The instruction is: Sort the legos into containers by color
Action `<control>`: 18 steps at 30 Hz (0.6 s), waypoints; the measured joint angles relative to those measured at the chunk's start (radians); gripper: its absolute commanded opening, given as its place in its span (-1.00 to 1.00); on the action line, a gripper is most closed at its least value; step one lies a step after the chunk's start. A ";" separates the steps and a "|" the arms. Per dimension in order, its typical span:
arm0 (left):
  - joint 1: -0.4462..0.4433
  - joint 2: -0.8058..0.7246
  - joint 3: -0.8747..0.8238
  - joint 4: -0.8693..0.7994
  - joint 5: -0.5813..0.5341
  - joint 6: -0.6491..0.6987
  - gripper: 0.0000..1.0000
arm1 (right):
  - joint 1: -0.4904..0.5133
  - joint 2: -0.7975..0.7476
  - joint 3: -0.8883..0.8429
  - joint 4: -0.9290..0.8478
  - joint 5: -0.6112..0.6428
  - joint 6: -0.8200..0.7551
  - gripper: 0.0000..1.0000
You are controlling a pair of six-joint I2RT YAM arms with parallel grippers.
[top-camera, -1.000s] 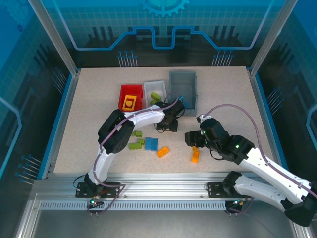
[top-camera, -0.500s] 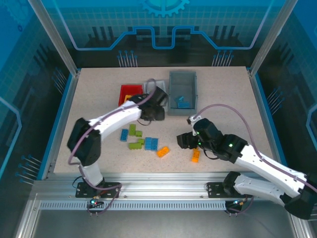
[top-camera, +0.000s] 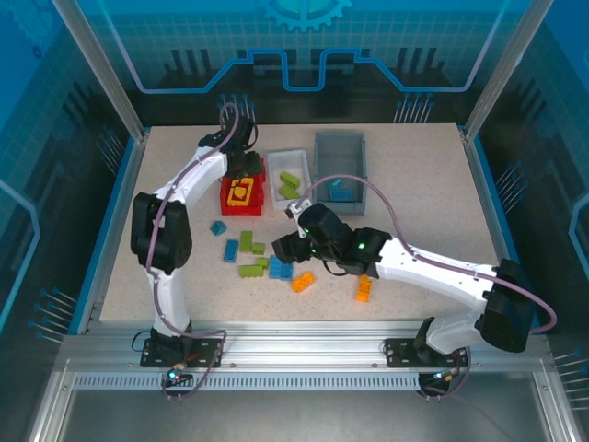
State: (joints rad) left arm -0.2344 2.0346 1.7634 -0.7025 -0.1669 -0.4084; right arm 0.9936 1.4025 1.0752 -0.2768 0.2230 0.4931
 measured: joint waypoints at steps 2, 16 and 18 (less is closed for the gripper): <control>0.012 0.047 0.034 -0.001 0.000 0.006 -0.05 | 0.002 0.030 0.014 0.020 -0.005 0.000 0.45; 0.037 0.041 0.047 -0.037 0.048 0.018 0.52 | 0.011 0.229 0.135 0.027 -0.061 -0.056 0.57; 0.037 -0.034 0.006 -0.037 0.060 0.011 0.51 | 0.021 0.302 0.198 0.008 -0.074 -0.083 0.57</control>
State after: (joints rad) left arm -0.1970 2.0010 1.7691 -0.7395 -0.1074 -0.3969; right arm 1.0142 1.7042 1.2736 -0.2687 0.1490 0.4099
